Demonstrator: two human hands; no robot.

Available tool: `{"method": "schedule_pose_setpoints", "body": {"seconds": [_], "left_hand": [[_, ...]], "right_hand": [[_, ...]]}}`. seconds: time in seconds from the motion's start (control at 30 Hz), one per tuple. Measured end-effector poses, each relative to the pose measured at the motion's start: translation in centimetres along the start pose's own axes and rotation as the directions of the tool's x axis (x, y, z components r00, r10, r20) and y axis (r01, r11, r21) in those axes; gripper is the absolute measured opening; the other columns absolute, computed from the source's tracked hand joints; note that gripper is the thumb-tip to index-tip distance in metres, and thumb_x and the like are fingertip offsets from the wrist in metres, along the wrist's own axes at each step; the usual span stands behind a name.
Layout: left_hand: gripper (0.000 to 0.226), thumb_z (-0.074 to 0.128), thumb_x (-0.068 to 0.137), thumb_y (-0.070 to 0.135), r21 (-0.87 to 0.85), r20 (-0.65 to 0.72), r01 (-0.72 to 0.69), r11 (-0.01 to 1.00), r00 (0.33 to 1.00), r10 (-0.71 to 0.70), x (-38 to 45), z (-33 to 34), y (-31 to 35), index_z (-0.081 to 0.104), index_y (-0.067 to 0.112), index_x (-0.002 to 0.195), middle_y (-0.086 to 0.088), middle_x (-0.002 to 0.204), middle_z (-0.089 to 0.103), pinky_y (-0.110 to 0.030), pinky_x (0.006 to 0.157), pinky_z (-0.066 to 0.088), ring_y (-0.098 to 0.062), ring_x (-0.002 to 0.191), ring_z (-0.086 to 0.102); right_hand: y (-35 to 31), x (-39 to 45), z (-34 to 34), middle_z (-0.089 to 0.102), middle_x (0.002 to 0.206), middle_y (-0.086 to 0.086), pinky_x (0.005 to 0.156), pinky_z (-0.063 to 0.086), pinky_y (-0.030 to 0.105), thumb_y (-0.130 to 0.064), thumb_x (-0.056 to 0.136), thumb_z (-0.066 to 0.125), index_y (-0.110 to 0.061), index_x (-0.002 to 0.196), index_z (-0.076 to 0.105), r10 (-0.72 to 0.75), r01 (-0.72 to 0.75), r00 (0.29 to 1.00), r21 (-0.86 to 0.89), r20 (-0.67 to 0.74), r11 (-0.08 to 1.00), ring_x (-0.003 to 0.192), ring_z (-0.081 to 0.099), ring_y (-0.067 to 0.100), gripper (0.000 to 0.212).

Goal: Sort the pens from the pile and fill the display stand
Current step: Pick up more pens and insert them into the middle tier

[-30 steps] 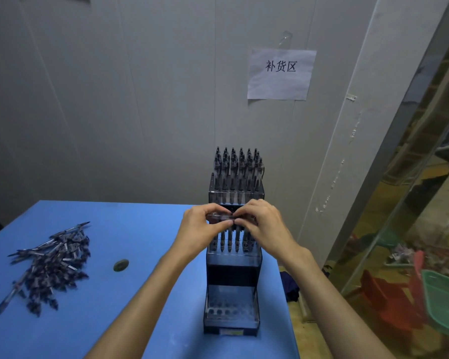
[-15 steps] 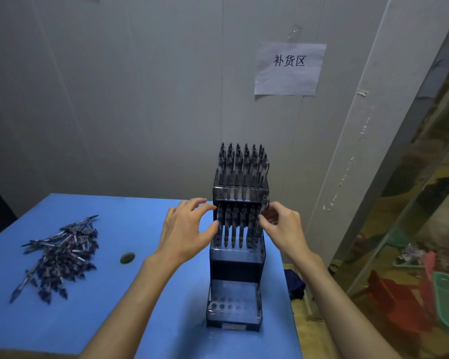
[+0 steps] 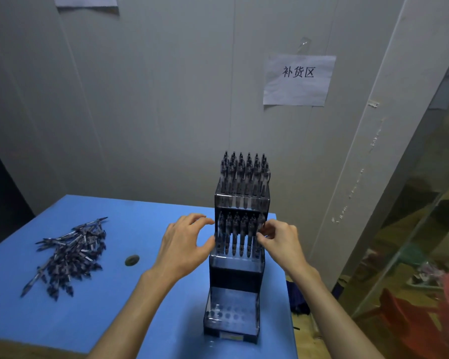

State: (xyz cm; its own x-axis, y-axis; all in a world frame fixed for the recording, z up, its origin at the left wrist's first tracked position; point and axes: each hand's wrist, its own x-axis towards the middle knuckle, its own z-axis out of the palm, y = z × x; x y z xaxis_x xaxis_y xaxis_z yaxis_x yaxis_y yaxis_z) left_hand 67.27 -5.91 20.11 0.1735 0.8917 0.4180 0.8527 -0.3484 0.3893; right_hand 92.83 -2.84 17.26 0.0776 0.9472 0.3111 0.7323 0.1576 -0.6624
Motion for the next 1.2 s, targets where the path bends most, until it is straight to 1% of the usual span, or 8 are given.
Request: {"method": "schedule_pose_setpoints", "body": {"seconds": [0.2,0.33,0.53,0.73,0.87,0.97,1.07,1.2], "left_hand": [[0.035,0.060,0.089,0.042,0.024,0.017,0.051,0.998,0.999,-0.052,-1.5,-0.1,0.5,0.065,0.033,0.123,0.014,0.128,0.061,-0.037,0.099,0.042,-0.013,0.119,0.056],[0.041,0.053,0.086,0.048,0.035,0.036,0.098,0.995,0.994,-0.099,-2.7,-0.7,0.2,0.065,0.033,0.123,0.014,0.129,0.060,-0.038,0.100,0.043,-0.013,0.121,0.055],[0.044,0.050,0.085,0.049,0.045,0.059,0.152,0.987,0.986,-0.154,-4.1,-1.6,-1.0,0.064,0.034,0.124,0.014,0.131,0.060,-0.040,0.102,0.043,-0.014,0.123,0.055],[0.053,0.045,0.084,0.055,0.071,0.129,0.173,0.982,0.975,-0.181,-5.9,-2.7,-3.1,0.058,0.038,0.132,0.014,0.141,0.053,-0.038,0.106,0.039,-0.012,0.130,0.050],[0.053,0.048,0.090,0.059,0.091,0.198,0.202,0.975,0.956,-0.216,-8.2,-4.5,-6.6,0.051,0.042,0.140,0.013,0.153,0.042,-0.042,0.111,0.035,-0.014,0.137,0.044],[0.053,0.052,0.094,0.057,0.082,0.198,0.237,0.968,0.948,-0.249,-10.6,-7.2,-10.3,0.046,0.042,0.145,0.011,0.157,0.037,-0.044,0.115,0.034,-0.014,0.139,0.042],[0.053,0.054,0.098,0.052,0.081,0.187,0.273,0.959,0.941,-0.283,-13.0,-10.1,-14.5,0.043,0.041,0.148,0.012,0.158,0.035,-0.044,0.119,0.029,-0.013,0.147,0.032],[0.055,0.054,0.097,0.054,0.082,0.197,0.316,0.945,0.925,-0.326,-16.1,-13.6,-20.6,0.042,0.041,0.149,0.011,0.162,0.029,-0.046,0.117,0.031,-0.015,0.144,0.035]], "right_hand": [[1.3,-0.8,1.5,0.071,0.078,-0.001,0.076,0.059,0.036,-0.019,0.087,0.076,-0.013,0.086,0.073,0.060,-0.058,0.998,-0.037,0.031,0.998,0.074,0.065,0.013,0.006],[1.5,-1.2,1.5,0.071,0.079,-0.003,0.077,0.057,0.033,-0.021,0.085,0.079,-0.013,0.087,0.073,0.066,-0.066,0.998,-0.019,0.001,0.998,0.074,0.065,0.012,0.010],[-0.1,-2.6,1.3,0.063,0.071,-0.010,0.071,0.057,0.037,-0.025,0.085,0.076,-0.020,0.080,0.064,0.059,-0.055,0.995,0.042,-0.085,0.998,0.069,0.062,0.009,0.014],[-4.3,-5.3,3.0,0.067,0.084,-0.014,0.072,0.054,0.033,-0.033,0.090,0.067,-0.026,0.090,0.068,-0.069,0.069,0.997,-0.002,0.032,0.998,0.077,0.062,0.006,0.008],[-8.0,-7.0,5.8,0.069,0.101,-0.011,0.082,0.051,0.031,-0.037,0.091,0.063,-0.026,0.104,0.070,-0.103,0.109,0.989,-0.053,0.106,0.993,0.094,0.064,0.010,0.019],[-11.0,-8.3,9.0,0.066,0.115,-0.008,0.088,0.051,0.031,-0.041,0.094,0.060,-0.025,0.117,0.067,-0.128,0.140,0.977,-0.061,0.171,0.988,0.104,0.063,0.010,0.029],[-14.6,-9.3,12.4,0.065,0.118,-0.008,0.089,0.050,0.033,-0.041,0.093,0.061,-0.026,0.116,0.066,-0.141,0.153,0.973,-0.055,0.180,0.987,0.106,0.062,0.011,0.028],[-20.1,-10.7,17.0,0.064,0.117,-0.009,0.088,0.050,0.035,-0.042,0.092,0.061,-0.028,0.115,0.066,-0.146,0.160,0.971,-0.059,0.192,0.985,0.107,0.062,0.013,0.027]]}}
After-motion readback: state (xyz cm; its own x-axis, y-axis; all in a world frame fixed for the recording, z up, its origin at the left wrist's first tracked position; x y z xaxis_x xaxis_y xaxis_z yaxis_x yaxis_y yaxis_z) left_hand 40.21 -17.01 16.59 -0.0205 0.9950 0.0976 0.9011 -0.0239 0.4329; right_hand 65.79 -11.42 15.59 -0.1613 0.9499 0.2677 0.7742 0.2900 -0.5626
